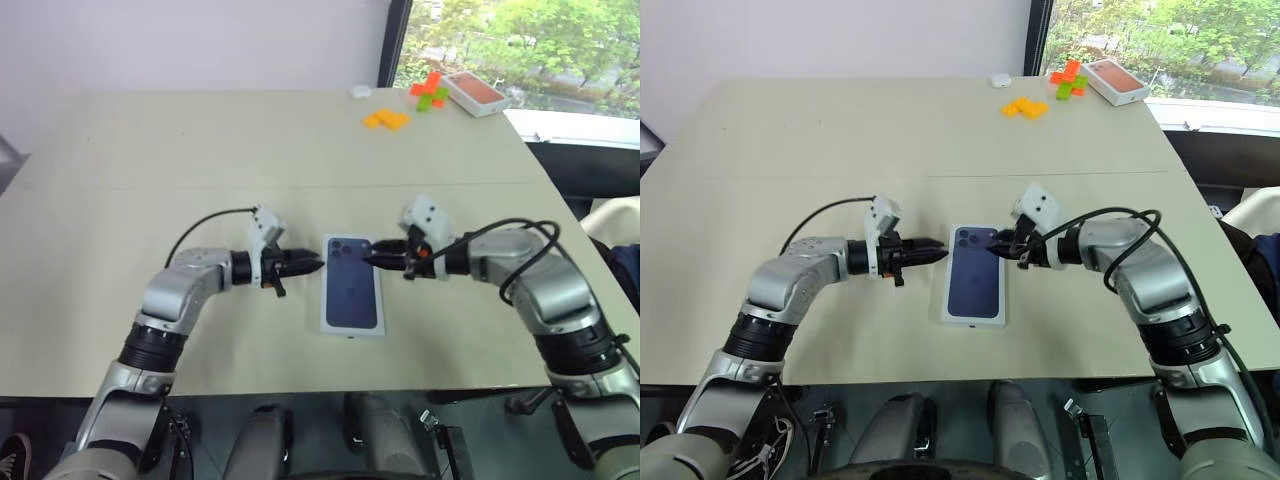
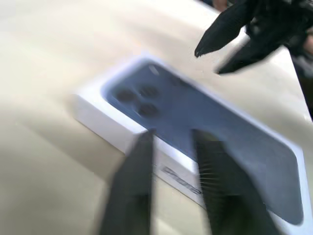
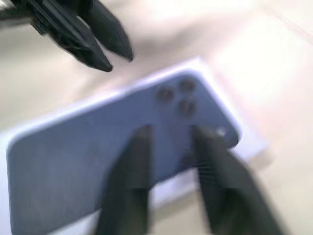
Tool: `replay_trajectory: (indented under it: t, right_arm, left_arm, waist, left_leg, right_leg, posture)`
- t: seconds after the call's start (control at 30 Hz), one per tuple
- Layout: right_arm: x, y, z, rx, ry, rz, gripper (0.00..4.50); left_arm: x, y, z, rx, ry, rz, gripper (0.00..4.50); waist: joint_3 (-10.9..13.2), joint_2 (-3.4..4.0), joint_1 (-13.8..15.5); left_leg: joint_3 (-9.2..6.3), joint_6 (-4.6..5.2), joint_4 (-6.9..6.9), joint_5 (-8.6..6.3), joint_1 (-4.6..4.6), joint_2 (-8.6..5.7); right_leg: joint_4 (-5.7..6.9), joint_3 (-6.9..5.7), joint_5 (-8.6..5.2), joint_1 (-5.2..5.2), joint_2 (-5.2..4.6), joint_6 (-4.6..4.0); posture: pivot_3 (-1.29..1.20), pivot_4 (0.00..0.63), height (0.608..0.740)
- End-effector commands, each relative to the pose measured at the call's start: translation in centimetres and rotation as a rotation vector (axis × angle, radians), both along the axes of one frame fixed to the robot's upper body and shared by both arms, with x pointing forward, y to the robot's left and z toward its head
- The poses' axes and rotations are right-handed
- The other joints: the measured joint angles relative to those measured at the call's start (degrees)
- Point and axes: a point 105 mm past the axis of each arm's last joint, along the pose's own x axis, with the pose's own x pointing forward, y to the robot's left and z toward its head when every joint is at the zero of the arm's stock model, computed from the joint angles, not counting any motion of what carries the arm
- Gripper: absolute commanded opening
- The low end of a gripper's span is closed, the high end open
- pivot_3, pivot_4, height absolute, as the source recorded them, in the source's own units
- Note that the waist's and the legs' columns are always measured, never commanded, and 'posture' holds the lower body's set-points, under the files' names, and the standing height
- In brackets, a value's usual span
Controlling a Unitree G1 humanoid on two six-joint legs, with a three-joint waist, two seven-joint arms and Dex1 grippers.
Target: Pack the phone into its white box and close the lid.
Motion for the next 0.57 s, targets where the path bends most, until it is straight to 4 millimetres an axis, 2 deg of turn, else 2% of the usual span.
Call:
replay_trajectory:
  t: [0.03,0.1,0.17,0.37,0.43,0.57]
  right_arm:
    - [-0.3,-0.7,1.9,0.033,-0.050,0.030,3.45]
    - [-0.5,-1.3,2.1,0.013,-0.066,0.048,4.46]
    - [-0.7,-2.1,2.4,-0.003,-0.081,0.067,4.49]
    - [-0.1,-5.7,3.1,-0.088,-0.115,0.010,4.49]
    - [0.0,-6.7,3.0,-0.100,-0.109,-0.004,4.49]
    - [0.4,-8.0,2.4,-0.090,-0.084,-0.030,4.49]
  left_arm:
    - [0.4,2.3,2.8,-0.047,-0.077,0.034,3.37]
    - [0.5,3.6,3.8,-0.079,-0.106,0.058,4.37]
    - [0.1,5.2,3.7,-0.048,-0.111,0.065,4.45]
    - [-1.5,12.3,1.8,0.116,-0.073,0.198,4.45]
    - [-2.0,13.9,1.4,0.153,-0.065,0.234,4.45]
    - [-2.4,15.8,0.6,0.224,-0.084,0.284,4.45]
  waist:
    - [0.0,0.01,0.0]
    - [0.0,0.02,0.0]
    - [0.0,0.01,0.0]
    - [0.0,0.04,-0.4]
    - [0.0,0.05,-0.3]
    - [0.0,0.05,0.0]
  left_leg:
    - [0.00,0.01,-0.01,0.00,-0.01,-0.01]
    - [0.01,0.01,-0.02,-0.01,-0.02,-0.06]
    - [0.02,0.01,-0.01,-0.01,-0.02,-0.10]
    - [0.11,0.02,-0.02,-0.01,0.02,-0.03]
    - [0.10,0.02,-0.02,-0.01,0.03,0.01]
    - [0.11,0.00,0.00,0.00,0.04,0.01]
  right_leg:
    - [-0.02,-0.01,0.00,0.00,-0.02,0.00]
    - [-0.05,-0.02,0.00,0.00,-0.08,0.00]
    - [-0.09,-0.04,0.00,0.04,-0.11,0.00]
    - [-0.09,-0.01,-0.02,0.02,-0.06,0.01]
    - [-0.08,-0.01,-0.03,0.02,-0.02,-0.01]
    - [-0.10,-0.02,-0.13,0.05,-0.05,-0.18]
  posture:
    - [0.00,0.150,0.740]
    - [0.00,0.150,0.740]
    - [0.00,0.150,0.740]
    - [0.00,0.150,0.740]
    - [0.00,0.150,0.740]
    - [0.00,0.150,0.740]
